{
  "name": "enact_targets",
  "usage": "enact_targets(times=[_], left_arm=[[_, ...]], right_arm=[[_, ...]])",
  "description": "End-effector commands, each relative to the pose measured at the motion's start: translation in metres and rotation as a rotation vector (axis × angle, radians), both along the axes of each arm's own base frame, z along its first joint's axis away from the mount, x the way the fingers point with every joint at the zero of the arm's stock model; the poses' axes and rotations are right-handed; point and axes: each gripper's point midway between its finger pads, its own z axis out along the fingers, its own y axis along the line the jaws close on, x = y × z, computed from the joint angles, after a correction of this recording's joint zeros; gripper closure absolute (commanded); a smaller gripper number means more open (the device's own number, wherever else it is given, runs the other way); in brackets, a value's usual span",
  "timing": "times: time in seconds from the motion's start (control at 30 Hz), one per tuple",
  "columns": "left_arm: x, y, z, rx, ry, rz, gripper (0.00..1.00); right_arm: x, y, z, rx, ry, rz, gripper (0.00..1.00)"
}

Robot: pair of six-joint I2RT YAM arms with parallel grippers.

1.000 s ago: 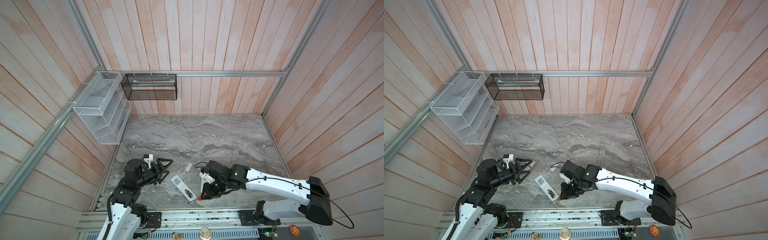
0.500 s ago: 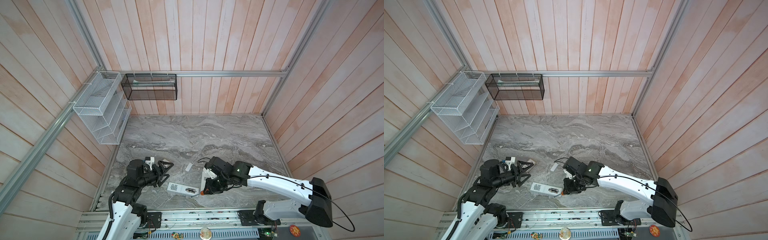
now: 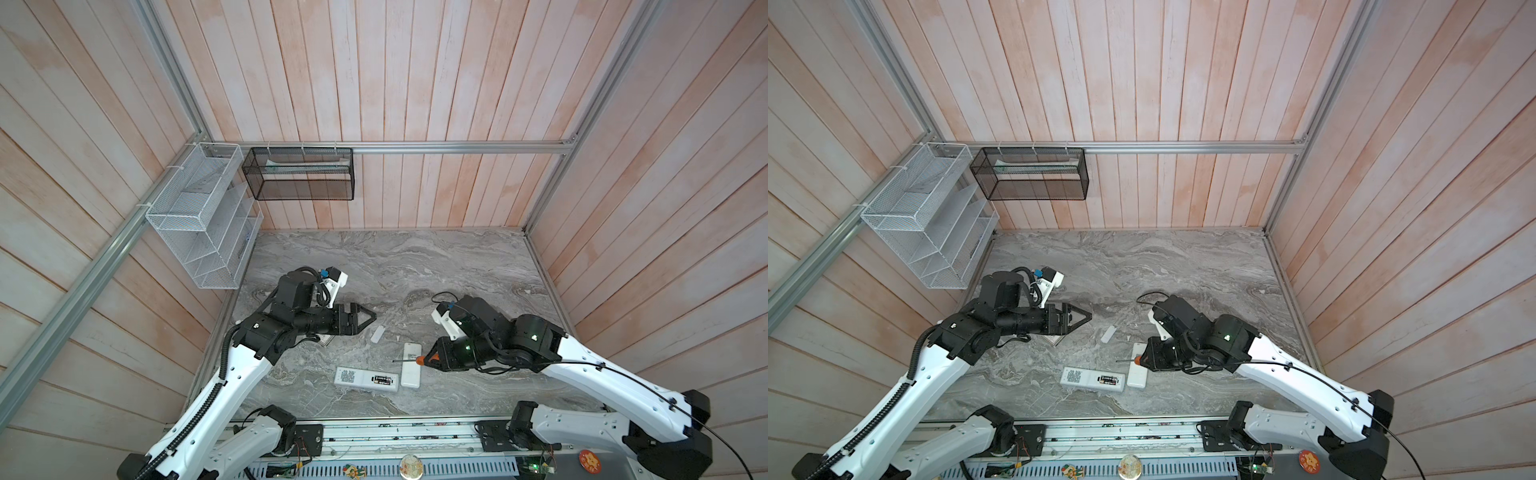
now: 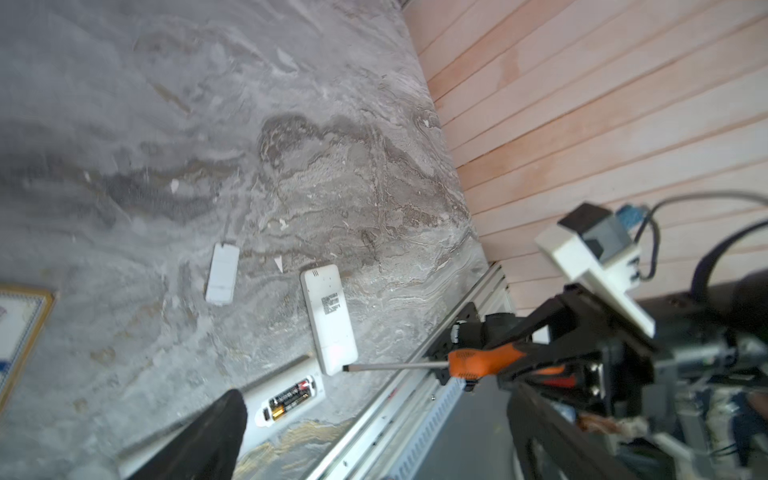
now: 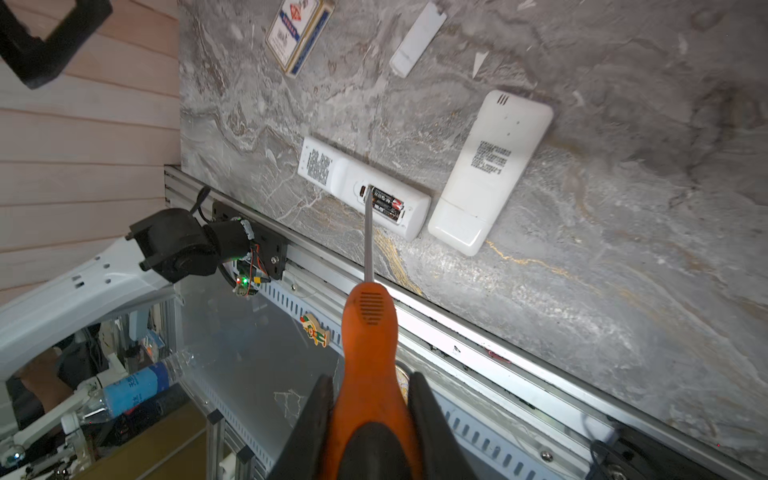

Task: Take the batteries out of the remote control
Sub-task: 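Grasp the near end of the long white remote with the left gripper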

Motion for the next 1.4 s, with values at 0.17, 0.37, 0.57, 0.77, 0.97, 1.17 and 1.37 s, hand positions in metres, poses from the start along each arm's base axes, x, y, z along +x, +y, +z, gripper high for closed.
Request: enact_targets(times=[0.17,0.37,0.57,0.77,0.97,1.17,1.37], left_arm=[[-0.028,-0.009,-0.062,0.458,-0.488,-0.559,0.0],[-0.049,0.003,-0.131,0.682,-0.509,-0.807,0.0],[-0.051,0.016,-0.168,0.779,-0.514,-0.888,0.0],[-0.063,0.023,-0.195,0.794,-0.434,-0.969,0.02],[-0.066,0.031,-0.214,0.83,-0.406,-0.99,0.03],[-0.053,0.04,-0.226,0.914,-0.438,-0.955,0.03],[-0.043,0.041,-0.234,0.958,-0.454,-0.934,0.03]], right_arm=[[0.032,-0.022,0.005,-0.076,-0.065,-0.002,1.0],[0.045,-0.015,0.003,-0.019,-0.054,0.008,1.0],[0.056,-0.016,-0.001,-0.052,-0.039,0.049,1.0],[0.056,-0.014,-0.01,-0.025,-0.015,0.034,1.0],[0.06,-0.011,-0.012,-0.014,-0.011,0.031,1.0],[0.06,-0.009,-0.017,0.0,0.001,0.034,1.0],[0.06,-0.01,-0.018,0.005,-0.002,0.036,1.0]])
